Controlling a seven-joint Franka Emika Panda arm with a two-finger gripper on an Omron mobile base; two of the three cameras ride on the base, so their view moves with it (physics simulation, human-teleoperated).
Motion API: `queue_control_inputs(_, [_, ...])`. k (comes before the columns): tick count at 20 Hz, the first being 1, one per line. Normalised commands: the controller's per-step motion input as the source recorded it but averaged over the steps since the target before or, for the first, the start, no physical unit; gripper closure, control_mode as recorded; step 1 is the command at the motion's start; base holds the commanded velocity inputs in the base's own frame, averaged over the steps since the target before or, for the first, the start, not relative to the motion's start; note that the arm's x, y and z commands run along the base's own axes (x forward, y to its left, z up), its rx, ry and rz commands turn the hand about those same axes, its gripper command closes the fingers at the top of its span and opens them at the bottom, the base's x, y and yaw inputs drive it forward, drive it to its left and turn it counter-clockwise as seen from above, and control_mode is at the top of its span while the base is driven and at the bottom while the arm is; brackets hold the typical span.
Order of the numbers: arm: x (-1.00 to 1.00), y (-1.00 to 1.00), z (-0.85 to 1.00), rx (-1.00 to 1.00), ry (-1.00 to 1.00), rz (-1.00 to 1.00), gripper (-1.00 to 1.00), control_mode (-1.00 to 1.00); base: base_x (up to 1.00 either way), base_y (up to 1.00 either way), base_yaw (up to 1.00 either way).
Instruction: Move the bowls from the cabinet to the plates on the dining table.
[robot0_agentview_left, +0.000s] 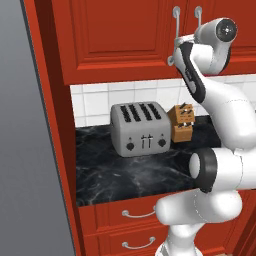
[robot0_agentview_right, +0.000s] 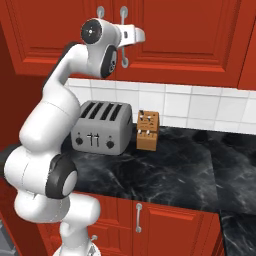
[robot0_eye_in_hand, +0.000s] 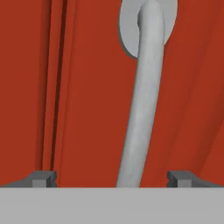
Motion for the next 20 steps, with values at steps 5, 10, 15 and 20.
queue_control_inputs(5, [0.56, -0.13, 0.0, 0.0, 0.0, 0.0, -1.0, -1.0, 0.0, 0.0, 0.0])
queue_control_inputs(10, [0.37, -0.05, 0.0, 0.0, 0.0, 0.0, 1.0, -1.0, 0.0, 0.0, 0.0])
queue_control_inputs(15, [-0.22, -0.03, 0.02, 0.0, -0.03, 0.0, 1.0, -1.0, 0.0, 0.0, 0.0])
queue_control_inputs(20, [-0.76, -0.11, 0.16, 0.0, -0.13, 0.02, 1.0, -1.0, 0.0, 0.0, 0.0])
